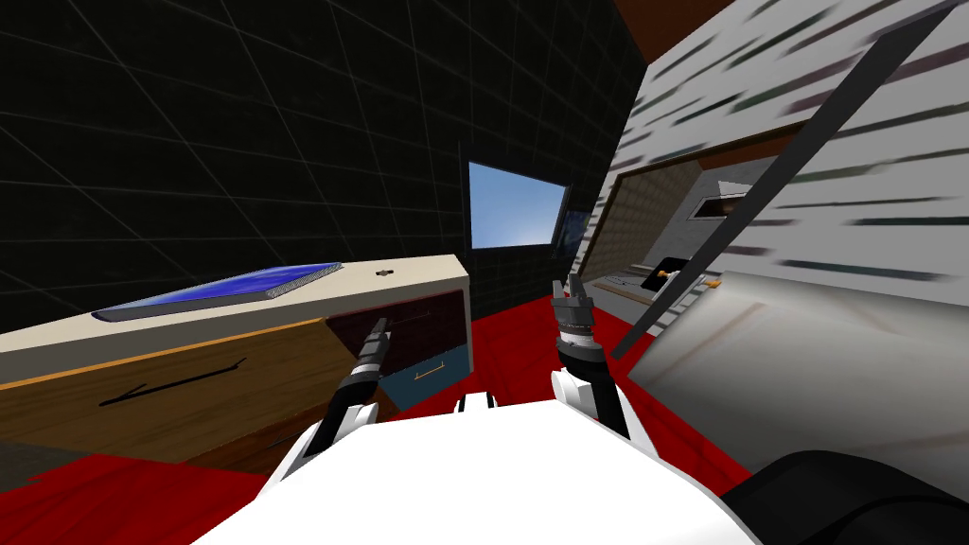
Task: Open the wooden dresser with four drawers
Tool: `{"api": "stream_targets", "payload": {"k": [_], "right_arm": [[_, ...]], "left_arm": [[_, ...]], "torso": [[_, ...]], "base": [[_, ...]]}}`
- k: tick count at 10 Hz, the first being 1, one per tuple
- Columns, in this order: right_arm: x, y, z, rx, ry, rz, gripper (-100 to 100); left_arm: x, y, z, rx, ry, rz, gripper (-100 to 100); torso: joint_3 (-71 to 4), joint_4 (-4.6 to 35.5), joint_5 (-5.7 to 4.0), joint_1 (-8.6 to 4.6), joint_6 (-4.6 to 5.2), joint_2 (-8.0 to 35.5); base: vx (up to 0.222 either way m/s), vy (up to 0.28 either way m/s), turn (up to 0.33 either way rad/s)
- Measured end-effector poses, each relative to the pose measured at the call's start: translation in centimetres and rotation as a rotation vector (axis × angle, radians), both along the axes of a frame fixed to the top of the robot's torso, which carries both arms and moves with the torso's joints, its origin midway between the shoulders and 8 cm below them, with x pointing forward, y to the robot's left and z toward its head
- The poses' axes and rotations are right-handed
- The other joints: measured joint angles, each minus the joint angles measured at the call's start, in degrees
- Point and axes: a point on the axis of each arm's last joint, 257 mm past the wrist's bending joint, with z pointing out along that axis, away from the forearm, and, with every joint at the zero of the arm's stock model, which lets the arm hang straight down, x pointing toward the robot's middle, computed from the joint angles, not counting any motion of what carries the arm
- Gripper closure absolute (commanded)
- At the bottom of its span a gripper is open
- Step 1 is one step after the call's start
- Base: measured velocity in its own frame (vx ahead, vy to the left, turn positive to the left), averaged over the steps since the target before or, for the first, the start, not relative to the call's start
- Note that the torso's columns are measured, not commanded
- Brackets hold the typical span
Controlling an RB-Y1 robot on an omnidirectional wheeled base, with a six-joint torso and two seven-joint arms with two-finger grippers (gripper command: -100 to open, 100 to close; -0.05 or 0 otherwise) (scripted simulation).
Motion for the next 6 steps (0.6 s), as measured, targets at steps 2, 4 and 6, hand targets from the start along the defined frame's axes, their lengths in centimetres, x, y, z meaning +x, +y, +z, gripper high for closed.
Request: {"api": "stream_targets", "payload": {"k": [2, 4, 6], "right_arm": [[0.0, 0.0, 0.0, 0.0, 0.0, 0.0, 0], [0.0, 0.0, 0.0, 0.0, 0.0, 0.0, 0], [0.0, 0.0, 0.0, 0.0, 0.0, 0.0, 0]], "left_arm": [[0.05, 0.41, 0.3, 0.012, 0.009, -0.004, -100], [0.04, 0.58, 0.86, 0.011, 0.016, -0.004, -100], [-0.09, 0.2, 1.02, -0.035, 0.006, 0.012, -100]], "torso": [[0.1, 0.0, -0.06, -0.26, 0.0, 0.1], [0.1, 0.0, -0.06, -0.21, 0.0, 0.1], [0.1, 0.0, 0.01, 0.0, 0.0, 0.2]], "base": [[0.031, -0.069, 0.017], [0.025, -0.086, 0.009], [0.017, -0.043, 0.002]]}}
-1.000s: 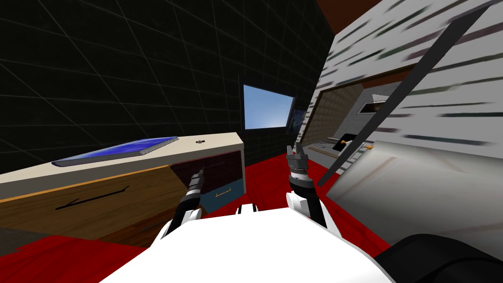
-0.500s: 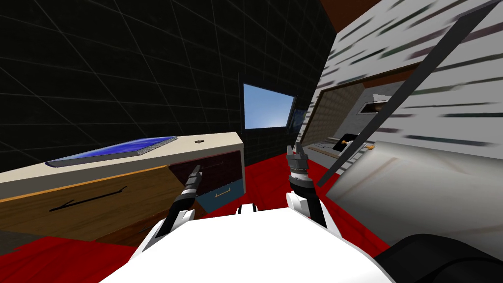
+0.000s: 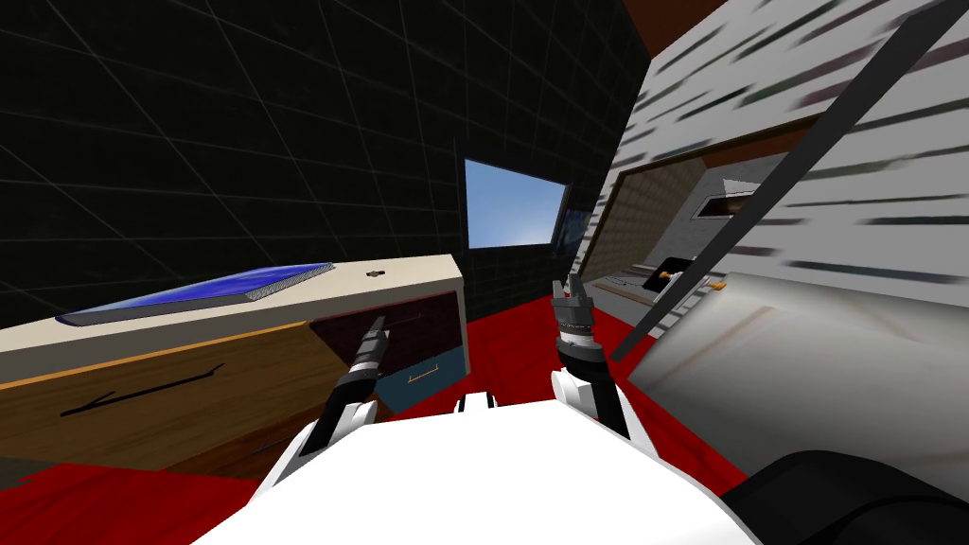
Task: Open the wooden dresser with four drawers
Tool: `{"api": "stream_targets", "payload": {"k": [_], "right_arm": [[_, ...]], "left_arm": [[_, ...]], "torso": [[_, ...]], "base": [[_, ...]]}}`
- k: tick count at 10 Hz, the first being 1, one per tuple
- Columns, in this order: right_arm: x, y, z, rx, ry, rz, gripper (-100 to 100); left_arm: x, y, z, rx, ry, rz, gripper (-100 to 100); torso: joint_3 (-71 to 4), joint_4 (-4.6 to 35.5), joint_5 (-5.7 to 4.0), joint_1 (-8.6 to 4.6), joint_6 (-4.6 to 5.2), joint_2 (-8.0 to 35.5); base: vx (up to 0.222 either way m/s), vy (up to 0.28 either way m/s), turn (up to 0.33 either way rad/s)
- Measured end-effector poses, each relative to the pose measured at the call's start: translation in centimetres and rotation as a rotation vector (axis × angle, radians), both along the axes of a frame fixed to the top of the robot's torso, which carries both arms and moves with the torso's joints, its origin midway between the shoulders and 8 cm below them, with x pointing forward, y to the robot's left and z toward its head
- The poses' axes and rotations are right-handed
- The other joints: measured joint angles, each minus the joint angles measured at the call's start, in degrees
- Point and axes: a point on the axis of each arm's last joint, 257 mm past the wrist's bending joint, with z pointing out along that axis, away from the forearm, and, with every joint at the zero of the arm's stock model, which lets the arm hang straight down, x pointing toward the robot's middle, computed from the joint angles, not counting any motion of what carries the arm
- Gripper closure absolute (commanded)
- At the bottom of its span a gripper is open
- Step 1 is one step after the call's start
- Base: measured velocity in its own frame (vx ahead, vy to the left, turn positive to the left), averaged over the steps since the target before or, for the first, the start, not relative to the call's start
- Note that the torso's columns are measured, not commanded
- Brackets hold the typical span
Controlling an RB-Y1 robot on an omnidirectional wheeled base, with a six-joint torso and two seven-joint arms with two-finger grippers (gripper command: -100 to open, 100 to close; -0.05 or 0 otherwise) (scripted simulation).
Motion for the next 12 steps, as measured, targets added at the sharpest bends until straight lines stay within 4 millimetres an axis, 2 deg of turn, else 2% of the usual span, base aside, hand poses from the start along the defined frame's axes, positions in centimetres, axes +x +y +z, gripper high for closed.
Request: {"api": "stream_targets", "payload": {"k": [5, 8, 9, 12], "right_arm": [[0.0, 0.0, 0.0, 0.0, 0.0, 0.0, 0], [0.0, 0.0, 0.0, 0.0, 0.0, 0.0, 0], [0.0, 0.0, 0.0, 0.0, 0.0, 0.0, 0], [0.0, 0.0, 0.0, 0.0, 0.0, 0.0, 0]], "left_arm": [[-0.4, -1.2, -0.8, -0.122, -0.024, 0.045, -100], [-0.5, -1.0, -0.1, -0.124, -0.026, 0.05, -100], [-0.4, -1.0, -0.1, -0.124, -0.025, 0.05, 100], [-0.5, -1.3, -0.3, -0.127, -0.027, 0.045, 100]], "torso": [[0.0, 0.0, -0.04, -0.11, 0.0, 0.0], [-0.2, -0.1, 0.01, 0.03, 0.0, -0.3], [-0.1, 0.0, -0.02, -0.1, -0.01, -0.1], [0.2, 0.1, -0.1, -0.2, -0.06, 0.4]], "base": [[0.001, -0.001, 0.0], [0.074, 0.032, -0.019], [-0.064, -0.023, 0.045], [-0.115, -0.032, 0.0]]}}
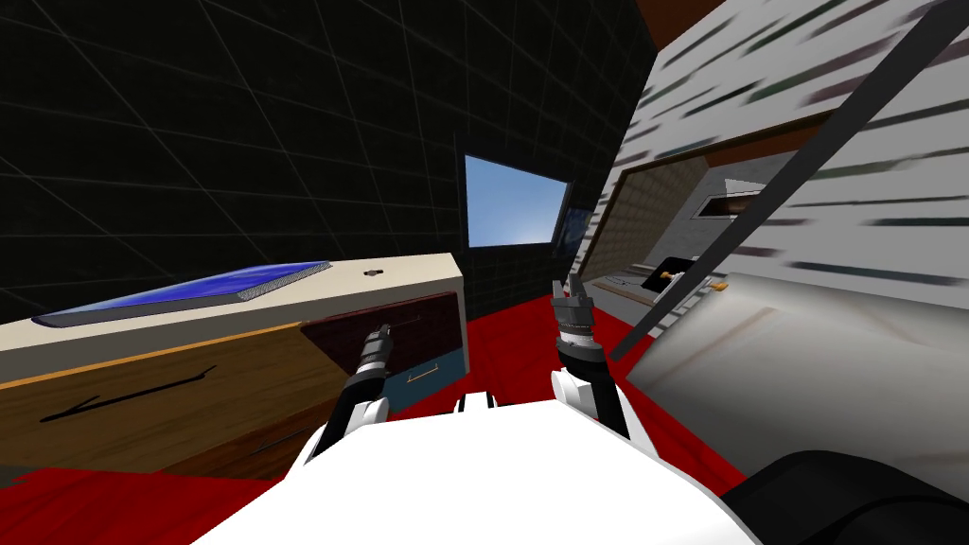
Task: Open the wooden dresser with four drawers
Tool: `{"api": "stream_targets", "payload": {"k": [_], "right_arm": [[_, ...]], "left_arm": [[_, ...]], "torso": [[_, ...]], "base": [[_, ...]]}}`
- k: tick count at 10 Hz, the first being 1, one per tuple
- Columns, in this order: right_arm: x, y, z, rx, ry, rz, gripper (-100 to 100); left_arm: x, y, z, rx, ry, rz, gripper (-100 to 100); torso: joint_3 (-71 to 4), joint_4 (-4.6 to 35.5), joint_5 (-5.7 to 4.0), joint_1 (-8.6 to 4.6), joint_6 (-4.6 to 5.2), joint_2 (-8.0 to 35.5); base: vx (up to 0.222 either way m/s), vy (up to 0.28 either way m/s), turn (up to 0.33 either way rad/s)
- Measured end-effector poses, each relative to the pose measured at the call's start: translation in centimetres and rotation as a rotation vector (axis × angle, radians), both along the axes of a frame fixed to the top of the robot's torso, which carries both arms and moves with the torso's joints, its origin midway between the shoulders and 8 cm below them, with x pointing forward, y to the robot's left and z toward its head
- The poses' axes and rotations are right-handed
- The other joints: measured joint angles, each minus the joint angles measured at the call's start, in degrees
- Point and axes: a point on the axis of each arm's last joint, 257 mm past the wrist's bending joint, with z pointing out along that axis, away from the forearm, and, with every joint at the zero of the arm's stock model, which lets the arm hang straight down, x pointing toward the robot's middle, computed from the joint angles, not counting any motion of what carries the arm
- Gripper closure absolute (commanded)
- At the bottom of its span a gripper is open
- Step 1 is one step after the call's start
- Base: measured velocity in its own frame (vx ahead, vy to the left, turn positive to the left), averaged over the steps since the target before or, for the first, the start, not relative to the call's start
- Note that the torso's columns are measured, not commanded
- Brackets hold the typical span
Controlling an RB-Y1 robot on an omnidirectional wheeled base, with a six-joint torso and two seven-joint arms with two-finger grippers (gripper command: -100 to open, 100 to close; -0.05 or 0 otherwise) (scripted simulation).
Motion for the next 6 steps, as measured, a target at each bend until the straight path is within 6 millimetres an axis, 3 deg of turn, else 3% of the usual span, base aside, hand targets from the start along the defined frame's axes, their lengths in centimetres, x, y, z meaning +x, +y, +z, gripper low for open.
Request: {"api": "stream_targets", "payload": {"k": [6], "right_arm": [[0.0, 0.0, 0.0, 0.0, 0.0, 0.0, 0]], "left_arm": [[-0.78, -0.21, -0.11, -0.007, 0.015, -0.001, 100]], "torso": [[-0.1, 0.0, -0.06, -0.1, 0.04, -0.2]], "base": [[-0.135, -0.056, 0.007]]}}
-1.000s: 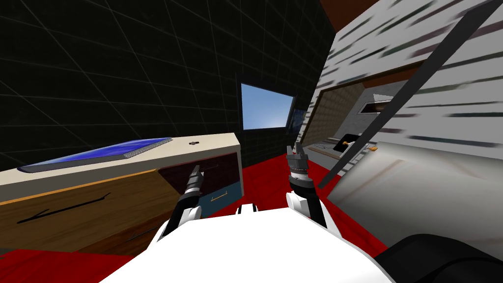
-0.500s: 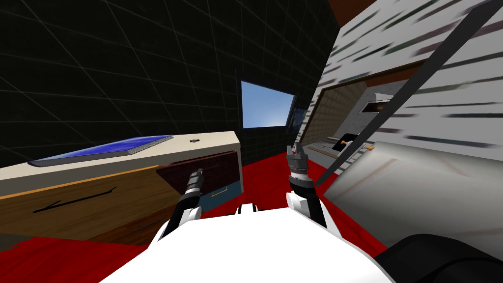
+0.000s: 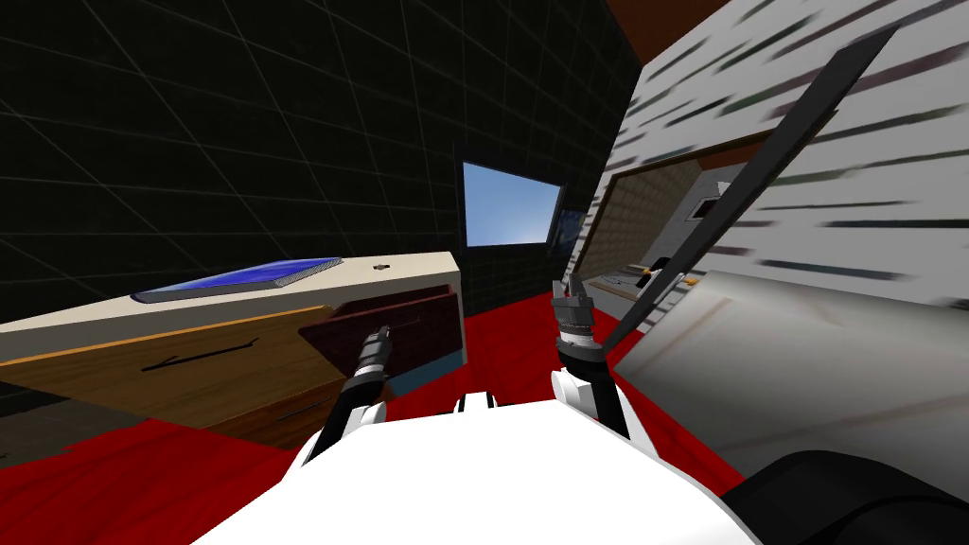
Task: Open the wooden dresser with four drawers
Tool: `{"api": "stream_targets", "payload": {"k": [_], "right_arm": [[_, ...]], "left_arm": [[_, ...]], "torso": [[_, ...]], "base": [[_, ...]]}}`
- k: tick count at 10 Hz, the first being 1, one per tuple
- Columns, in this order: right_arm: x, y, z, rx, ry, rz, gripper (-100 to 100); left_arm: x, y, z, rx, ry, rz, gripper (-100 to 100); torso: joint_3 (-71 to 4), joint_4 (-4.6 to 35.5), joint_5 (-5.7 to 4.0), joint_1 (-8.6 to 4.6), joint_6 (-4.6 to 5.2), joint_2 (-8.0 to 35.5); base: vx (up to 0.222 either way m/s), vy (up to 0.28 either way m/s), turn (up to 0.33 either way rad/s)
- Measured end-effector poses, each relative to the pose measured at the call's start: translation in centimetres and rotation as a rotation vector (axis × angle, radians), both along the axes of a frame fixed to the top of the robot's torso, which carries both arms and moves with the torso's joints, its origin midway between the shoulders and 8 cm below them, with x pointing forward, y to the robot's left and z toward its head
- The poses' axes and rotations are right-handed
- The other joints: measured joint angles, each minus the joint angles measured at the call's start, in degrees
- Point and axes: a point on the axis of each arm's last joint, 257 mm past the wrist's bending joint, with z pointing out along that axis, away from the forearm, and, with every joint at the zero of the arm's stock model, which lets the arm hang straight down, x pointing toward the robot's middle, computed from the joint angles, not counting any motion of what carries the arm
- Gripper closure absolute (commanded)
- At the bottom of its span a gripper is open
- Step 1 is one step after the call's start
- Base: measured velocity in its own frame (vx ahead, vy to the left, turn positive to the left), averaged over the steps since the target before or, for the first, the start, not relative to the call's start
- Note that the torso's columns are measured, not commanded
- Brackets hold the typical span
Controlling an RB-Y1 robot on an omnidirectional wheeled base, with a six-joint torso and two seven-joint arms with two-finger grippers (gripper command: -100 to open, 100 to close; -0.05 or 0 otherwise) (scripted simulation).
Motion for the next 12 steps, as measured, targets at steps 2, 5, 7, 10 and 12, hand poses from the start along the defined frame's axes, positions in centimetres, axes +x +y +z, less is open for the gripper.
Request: {"api": "stream_targets", "payload": {"k": [2, 5, 7, 10, 12], "right_arm": [[0.0, 0.0, 0.0, 0.0, 0.0, 0.0, 0], [0.0, 0.0, 0.0, 0.0, 0.0, 0.0, 0], [0.0, 0.0, 0.0, 0.0, 0.0, 0.0, 0], [0.0, 0.0, 0.0, 0.0, 0.0, 0.0, 0], [0.0, 0.0, 0.0, 0.0, 0.0, 0.0, 0]], "left_arm": [[-0.3, 0.0, 0.1, 0.002, 0.0, -0.001, 100], [-0.9, -0.2, 0.3, -0.003, 0.007, 0.001, -100], [-1.4, 0.0, 1.6, -0.004, 0.008, 0.006, -100], [-2.2, 0.2, 3.3, -0.005, 0.005, 0.013, -100], [-2.7, 0.3, 4.2, -0.006, 0.006, 0.017, -100]], "torso": [[0.0, 0.1, -0.07, 0.0, 0.02, 0.1], [-0.3, -0.1, 0.02, 0.23, -0.02, -0.5], [-0.3, -0.2, 0.11, 0.25, 0.03, -0.4], [-0.1, -0.1, 0.12, 0.19, 0.02, -0.2], [-0.1, -0.1, 0.11, 0.19, 0.02, -0.2]], "base": [[-0.189, -0.053, 0.001], [-0.028, -0.008, -0.028], [0.026, 0.007, -0.023], [0.022, 0.006, -0.023], [0.011, 0.0, -0.031]]}}
